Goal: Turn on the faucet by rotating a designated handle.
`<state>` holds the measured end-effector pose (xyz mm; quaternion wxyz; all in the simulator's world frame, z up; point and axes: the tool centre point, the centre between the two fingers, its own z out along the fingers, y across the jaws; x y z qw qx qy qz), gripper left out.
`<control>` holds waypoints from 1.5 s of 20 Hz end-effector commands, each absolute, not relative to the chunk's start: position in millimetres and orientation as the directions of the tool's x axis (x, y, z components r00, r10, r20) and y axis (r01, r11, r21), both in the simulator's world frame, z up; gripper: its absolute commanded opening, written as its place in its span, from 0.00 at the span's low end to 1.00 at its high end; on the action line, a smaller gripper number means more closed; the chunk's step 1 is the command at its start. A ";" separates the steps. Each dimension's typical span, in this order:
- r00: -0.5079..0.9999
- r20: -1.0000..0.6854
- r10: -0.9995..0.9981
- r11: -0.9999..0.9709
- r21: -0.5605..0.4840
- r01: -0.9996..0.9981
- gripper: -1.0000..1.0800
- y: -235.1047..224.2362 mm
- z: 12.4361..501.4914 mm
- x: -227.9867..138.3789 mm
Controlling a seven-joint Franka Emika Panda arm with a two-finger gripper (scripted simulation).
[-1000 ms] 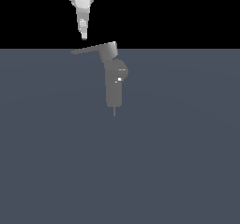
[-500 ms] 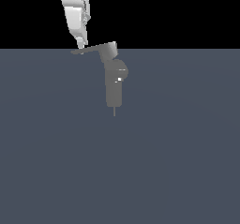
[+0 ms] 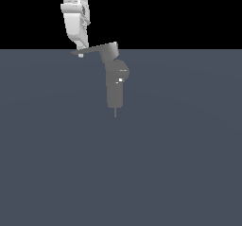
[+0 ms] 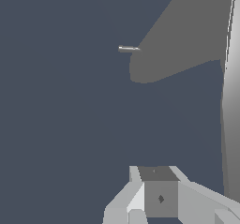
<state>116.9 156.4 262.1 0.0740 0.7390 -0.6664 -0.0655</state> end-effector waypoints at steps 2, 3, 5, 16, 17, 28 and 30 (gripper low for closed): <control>0.103 0.002 -0.995 -0.100 0.197 -0.975 0.00 156.0 262.4 115.2; 0.103 0.002 -0.995 -0.100 0.197 -0.975 0.00 155.9 262.8 113.5; 0.103 0.002 -0.995 -0.100 0.197 -0.975 0.00 155.6 263.5 109.8; 0.103 0.002 -0.995 -0.100 0.197 -0.975 0.00 154.3 267.8 87.8; 0.103 0.002 -0.995 -0.100 0.197 -0.975 0.00 154.1 268.2 85.6; 0.103 0.002 -0.995 -0.100 0.197 -0.975 0.00 152.6 273.2 60.3; 0.102 0.002 -0.995 -0.100 0.196 -0.975 0.00 152.0 274.3 55.4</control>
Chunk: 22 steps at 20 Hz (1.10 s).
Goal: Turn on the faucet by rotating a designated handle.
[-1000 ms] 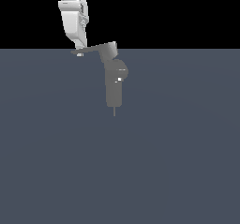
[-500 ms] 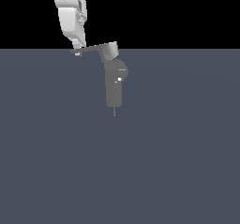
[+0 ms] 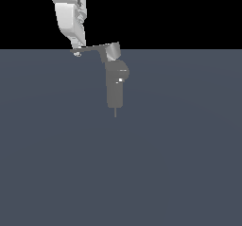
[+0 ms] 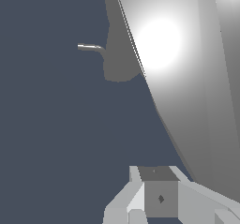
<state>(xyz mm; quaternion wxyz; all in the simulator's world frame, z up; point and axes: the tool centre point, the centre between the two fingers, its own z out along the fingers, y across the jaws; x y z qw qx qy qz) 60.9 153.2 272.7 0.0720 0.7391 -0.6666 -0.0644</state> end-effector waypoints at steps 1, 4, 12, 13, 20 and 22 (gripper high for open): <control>0.102 0.002 -0.995 -0.100 0.196 -0.975 0.00 151.8 274.8 52.9; 0.102 0.002 -0.995 -0.100 0.196 -0.975 0.00 151.3 276.3 45.2; 0.102 0.002 -0.995 -0.100 0.196 -0.975 0.00 150.1 280.6 23.8; 0.102 0.002 -0.995 -0.100 0.196 -0.975 0.00 149.9 281.2 21.1; 0.097 0.004 -0.995 -0.094 0.200 -0.975 0.00 139.4 278.9 12.7; 0.098 0.004 -0.995 -0.095 0.200 -0.975 0.00 134.7 280.3 8.1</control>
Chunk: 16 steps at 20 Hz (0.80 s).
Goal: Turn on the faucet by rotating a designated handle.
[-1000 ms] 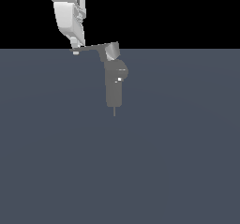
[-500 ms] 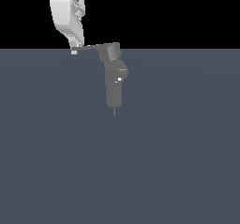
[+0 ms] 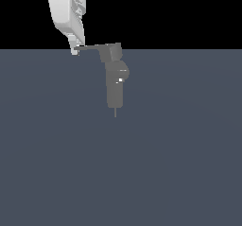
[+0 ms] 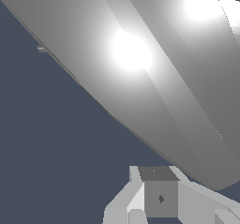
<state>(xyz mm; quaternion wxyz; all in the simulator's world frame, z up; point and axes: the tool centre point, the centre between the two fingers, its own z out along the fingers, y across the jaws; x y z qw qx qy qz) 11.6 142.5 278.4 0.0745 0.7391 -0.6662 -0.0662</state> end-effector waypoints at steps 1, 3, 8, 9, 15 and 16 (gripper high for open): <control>0.098 0.004 -0.995 -0.095 0.200 -0.975 0.00 132.2 280.9 5.9; 0.098 0.003 -0.995 -0.096 0.199 -0.975 0.00 127.5 282.4 1.1; 0.099 0.003 -0.995 -0.096 0.199 -0.975 0.00 114.9 285.6 -10.6; 0.099 0.003 -0.995 -0.096 0.199 -0.975 0.00 112.3 286.2 -13.0; 0.100 0.003 -0.995 -0.097 0.198 -0.975 0.00 96.6 290.5 -27.9; 0.100 0.003 -0.995 -0.097 0.198 -0.975 0.00 93.9 291.2 -30.4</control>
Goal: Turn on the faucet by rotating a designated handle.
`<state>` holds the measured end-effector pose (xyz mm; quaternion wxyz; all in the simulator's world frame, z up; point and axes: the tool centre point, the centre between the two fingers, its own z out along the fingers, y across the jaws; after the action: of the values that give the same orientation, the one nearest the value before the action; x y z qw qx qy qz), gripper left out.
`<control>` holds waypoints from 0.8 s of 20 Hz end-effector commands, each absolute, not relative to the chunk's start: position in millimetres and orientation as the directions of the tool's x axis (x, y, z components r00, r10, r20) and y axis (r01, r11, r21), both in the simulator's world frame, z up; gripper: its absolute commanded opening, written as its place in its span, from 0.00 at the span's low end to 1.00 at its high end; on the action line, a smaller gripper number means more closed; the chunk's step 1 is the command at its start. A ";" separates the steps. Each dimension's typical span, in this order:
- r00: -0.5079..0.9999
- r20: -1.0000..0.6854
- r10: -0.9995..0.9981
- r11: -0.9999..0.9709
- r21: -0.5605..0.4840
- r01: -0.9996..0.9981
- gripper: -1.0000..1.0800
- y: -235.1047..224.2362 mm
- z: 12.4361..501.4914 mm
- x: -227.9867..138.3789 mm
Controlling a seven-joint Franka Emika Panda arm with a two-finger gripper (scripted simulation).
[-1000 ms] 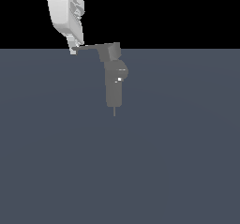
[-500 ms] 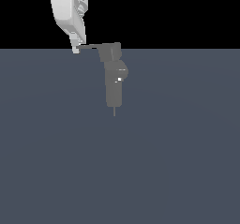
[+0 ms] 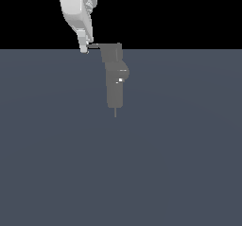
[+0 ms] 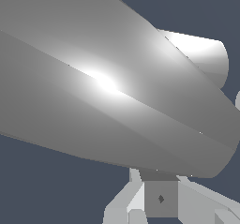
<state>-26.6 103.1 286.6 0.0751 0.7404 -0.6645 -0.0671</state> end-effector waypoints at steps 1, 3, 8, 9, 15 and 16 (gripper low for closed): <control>0.100 0.003 -0.995 -0.097 0.198 -0.975 0.00 91.1 291.8 -32.9; 0.101 0.002 -0.995 -0.098 0.197 -0.975 0.00 85.7 293.5 -38.2; 0.101 0.002 -0.995 -0.099 0.196 -0.976 0.00 71.6 297.2 -51.2; 0.101 0.002 -0.995 -0.099 0.196 -0.976 0.00 71.6 297.2 -51.2; 0.111 0.001 -0.994 -0.108 0.202 -0.973 0.00 46.3 294.1 -49.0; 0.110 0.001 -0.994 -0.107 0.201 -0.974 0.00 39.1 294.5 -48.6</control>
<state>-52.5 66.6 292.6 0.0772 0.7512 -0.6518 -0.0699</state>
